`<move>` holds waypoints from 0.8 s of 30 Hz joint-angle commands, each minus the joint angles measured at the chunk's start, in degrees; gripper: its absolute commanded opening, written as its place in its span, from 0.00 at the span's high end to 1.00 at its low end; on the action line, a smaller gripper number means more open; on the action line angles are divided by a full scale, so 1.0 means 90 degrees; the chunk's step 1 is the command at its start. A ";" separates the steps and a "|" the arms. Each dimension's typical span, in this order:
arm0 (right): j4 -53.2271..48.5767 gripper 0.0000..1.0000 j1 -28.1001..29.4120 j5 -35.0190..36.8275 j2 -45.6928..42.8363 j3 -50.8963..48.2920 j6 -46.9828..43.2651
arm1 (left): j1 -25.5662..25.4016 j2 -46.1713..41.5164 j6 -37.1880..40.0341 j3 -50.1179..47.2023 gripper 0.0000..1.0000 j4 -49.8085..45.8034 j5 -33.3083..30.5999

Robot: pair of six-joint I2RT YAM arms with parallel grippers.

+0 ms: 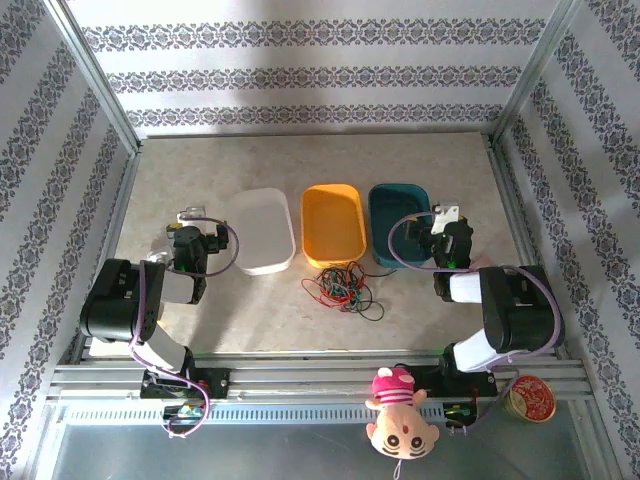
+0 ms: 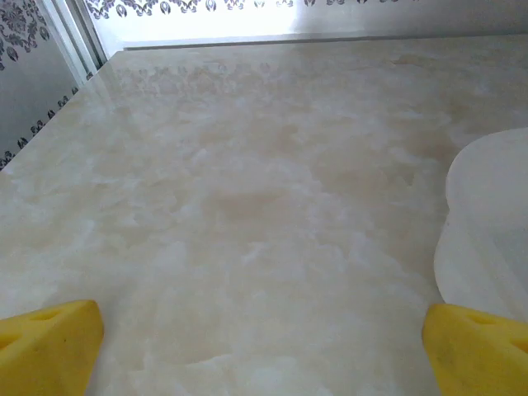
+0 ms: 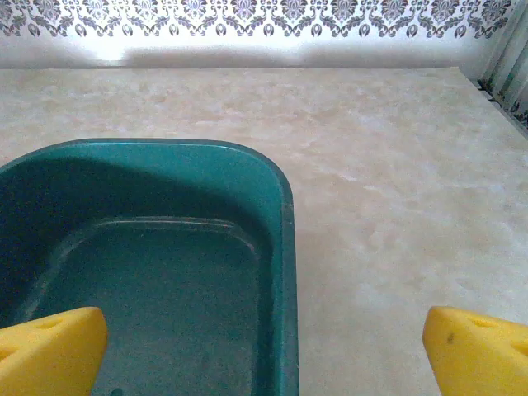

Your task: Untangle the cables

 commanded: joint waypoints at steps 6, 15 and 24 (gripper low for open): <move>0.0089 0.02 -0.0042 -0.0112 0.0046 0.0101 0.0036 | -0.0005 0.0028 -0.0070 -0.0012 0.01 0.0256 0.0032; 0.0099 0.02 -0.0033 -0.0097 0.0039 0.0092 0.0034 | 0.0006 0.0028 -0.0072 -0.0017 0.01 0.0256 0.0031; 0.0099 0.02 -0.0057 -0.0144 0.0046 0.0092 0.0078 | -0.0005 0.0028 -0.0067 -0.0013 0.01 0.0259 0.0037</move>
